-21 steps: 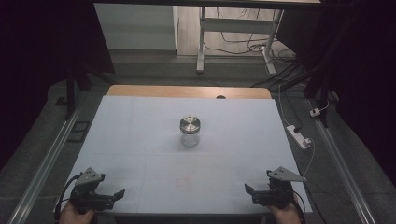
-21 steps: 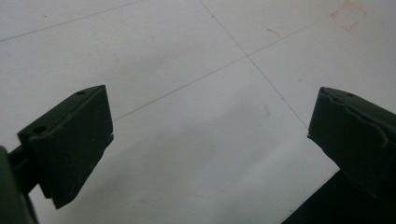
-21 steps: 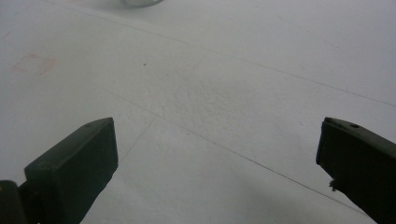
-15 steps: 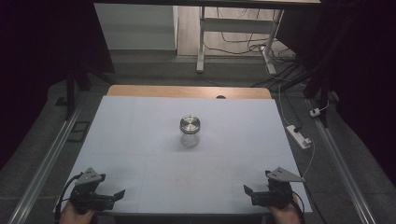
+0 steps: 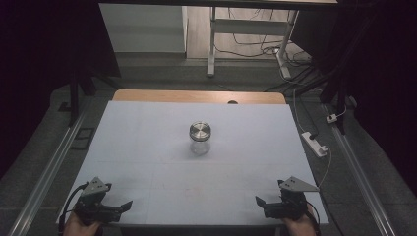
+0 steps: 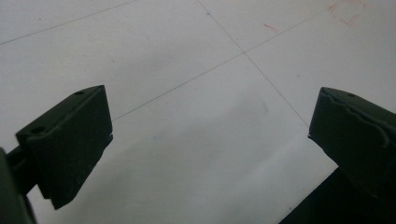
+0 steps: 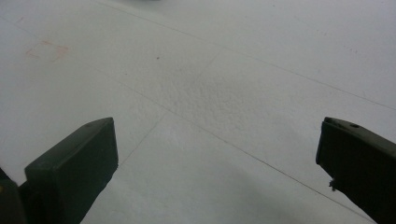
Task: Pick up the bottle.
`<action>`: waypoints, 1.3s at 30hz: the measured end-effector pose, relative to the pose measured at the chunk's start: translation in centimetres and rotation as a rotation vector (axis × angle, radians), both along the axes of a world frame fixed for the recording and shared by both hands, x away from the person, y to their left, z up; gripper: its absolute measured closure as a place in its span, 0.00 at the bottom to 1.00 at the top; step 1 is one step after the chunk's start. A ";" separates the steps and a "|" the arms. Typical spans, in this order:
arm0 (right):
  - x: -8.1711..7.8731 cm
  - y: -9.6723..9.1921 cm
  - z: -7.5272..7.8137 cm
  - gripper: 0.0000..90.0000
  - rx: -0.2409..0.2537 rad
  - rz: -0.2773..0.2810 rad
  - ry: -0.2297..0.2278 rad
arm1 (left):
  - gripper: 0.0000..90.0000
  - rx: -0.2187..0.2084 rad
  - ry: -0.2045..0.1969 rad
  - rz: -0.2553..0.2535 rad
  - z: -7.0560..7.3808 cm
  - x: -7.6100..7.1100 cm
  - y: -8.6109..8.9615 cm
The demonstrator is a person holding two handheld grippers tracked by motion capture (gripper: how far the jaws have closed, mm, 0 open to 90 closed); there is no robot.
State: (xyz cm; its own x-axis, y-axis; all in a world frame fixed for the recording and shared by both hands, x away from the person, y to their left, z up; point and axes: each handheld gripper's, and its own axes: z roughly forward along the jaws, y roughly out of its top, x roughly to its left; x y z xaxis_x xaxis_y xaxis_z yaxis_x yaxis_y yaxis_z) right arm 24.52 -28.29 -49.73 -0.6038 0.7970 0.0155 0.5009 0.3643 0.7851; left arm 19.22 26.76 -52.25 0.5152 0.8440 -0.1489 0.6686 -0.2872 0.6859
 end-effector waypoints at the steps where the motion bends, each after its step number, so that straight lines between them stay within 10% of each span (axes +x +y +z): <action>1: 0.0 0.0 0.0 0.00 0.003 0.000 0.002 | 0.00 0.000 0.001 0.002 0.0 0.0 0.0; 21: 0.0 0.1 0.0 0.00 -0.005 0.010 0.009 | 0.00 -0.032 -0.010 -0.022 0.3 0.5 -0.1; 39: 0.0 0.2 -0.1 0.00 -0.010 0.026 0.009 | 0.00 -0.044 -0.098 -0.101 1.0 1.8 -1.2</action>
State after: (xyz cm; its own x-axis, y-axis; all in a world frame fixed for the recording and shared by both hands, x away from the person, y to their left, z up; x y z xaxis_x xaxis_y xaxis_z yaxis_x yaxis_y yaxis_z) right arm 24.56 -28.10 -49.79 -0.6239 0.7814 0.0132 0.4987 0.3850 0.7766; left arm 21.05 25.59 -51.25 0.6115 0.7805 -0.1299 0.5671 -0.3178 0.7599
